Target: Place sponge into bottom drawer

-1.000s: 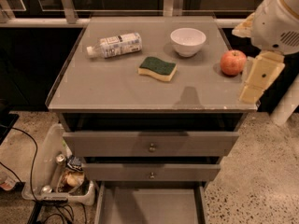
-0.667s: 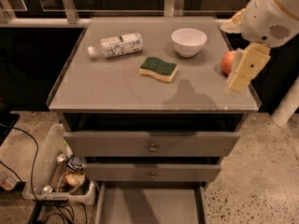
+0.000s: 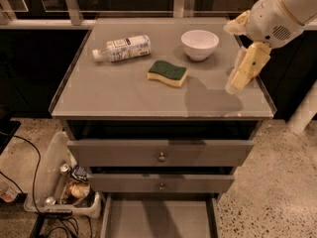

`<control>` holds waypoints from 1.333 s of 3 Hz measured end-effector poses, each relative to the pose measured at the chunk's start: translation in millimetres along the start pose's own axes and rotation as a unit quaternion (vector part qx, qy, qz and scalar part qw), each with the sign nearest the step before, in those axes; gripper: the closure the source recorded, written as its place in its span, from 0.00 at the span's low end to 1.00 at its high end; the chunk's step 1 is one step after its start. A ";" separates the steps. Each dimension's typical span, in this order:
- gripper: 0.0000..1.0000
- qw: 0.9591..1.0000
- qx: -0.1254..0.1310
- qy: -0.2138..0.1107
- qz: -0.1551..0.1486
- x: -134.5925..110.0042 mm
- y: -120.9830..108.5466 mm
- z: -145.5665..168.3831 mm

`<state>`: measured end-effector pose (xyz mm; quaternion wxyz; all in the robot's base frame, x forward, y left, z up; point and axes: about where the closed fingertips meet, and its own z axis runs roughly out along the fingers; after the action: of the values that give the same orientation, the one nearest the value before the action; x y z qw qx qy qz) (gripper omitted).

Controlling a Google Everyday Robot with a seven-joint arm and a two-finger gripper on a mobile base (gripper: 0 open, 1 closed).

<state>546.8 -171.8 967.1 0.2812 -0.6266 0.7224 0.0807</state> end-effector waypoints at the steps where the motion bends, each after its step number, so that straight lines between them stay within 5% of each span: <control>1: 0.00 1.000 0.013 -0.006 0.003 -3.0 -4.8 4.9; 2: 0.00 0.999 0.024 -0.039 0.015 -12.1 -23.8 35.0; 4: 0.00 0.987 -0.019 -0.137 0.080 -35.0 -57.9 98.7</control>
Offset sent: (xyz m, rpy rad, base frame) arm 0.0776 0.0407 -0.0361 0.1821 -0.0907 -0.0676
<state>634.0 -107.1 916.8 0.3578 -0.5553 0.7232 0.2017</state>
